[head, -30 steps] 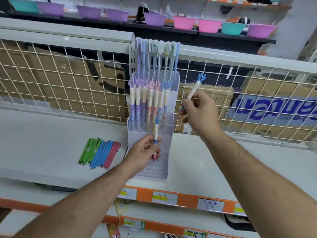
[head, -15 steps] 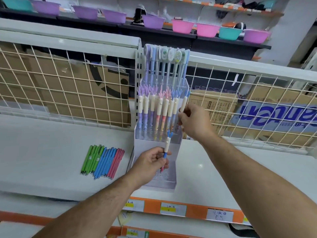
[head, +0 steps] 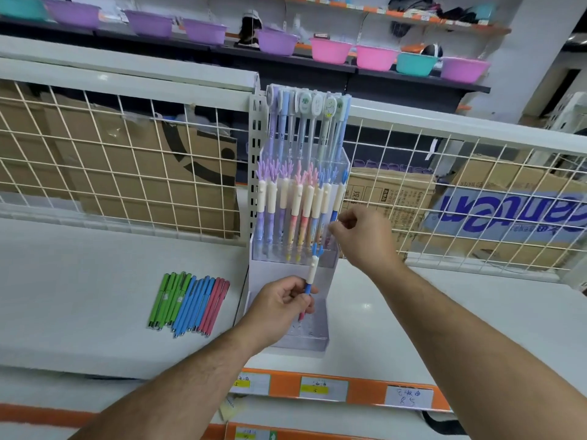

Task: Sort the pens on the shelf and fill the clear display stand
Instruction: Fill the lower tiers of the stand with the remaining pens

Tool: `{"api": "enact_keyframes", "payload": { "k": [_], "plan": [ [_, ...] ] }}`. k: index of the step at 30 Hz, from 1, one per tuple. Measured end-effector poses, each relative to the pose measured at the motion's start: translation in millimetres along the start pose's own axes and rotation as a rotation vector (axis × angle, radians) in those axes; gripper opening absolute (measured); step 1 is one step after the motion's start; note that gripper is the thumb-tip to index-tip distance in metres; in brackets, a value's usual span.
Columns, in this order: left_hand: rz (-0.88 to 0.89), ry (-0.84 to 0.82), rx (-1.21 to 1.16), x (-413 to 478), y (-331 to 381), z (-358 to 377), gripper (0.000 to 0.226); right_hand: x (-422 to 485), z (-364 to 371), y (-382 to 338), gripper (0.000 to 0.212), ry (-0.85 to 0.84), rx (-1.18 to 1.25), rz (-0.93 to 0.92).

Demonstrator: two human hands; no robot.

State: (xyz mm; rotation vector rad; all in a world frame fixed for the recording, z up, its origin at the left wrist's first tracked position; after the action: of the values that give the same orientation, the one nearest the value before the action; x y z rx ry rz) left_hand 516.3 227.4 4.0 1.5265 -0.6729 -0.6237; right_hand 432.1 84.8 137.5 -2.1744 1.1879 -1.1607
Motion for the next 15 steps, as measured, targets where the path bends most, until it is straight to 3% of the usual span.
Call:
{"api": "enact_keyframes", "payload": {
  "k": [4,8,11,15],
  "plan": [
    [0.004,-0.005,-0.001,2,-4,0,0.024,-24,-9,7,0.01,0.014,0.124,0.021],
    [0.017,-0.017,-0.003,3,-4,1,0.023,-57,5,10,0.013,-0.217,0.289,0.057],
    [0.054,-0.036,0.02,2,0,4,0.023,-77,21,9,0.012,-0.359,0.213,-0.05],
    [0.068,-0.058,0.055,1,3,6,0.022,-81,26,11,0.013,-0.34,0.162,-0.084]
  ]
}}
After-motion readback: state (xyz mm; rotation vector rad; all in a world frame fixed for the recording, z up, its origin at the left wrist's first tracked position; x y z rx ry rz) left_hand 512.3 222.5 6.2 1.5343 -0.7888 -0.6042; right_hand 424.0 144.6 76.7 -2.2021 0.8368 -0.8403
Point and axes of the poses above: each hand's wrist, its own x-axis towards the middle knuckle, its own z-axis out of the palm, y = z × x, the point moved 10 cm from there along x, towards the middle knuckle, and after that the axes turned 15 degrees about y, right-handed, at the moved point
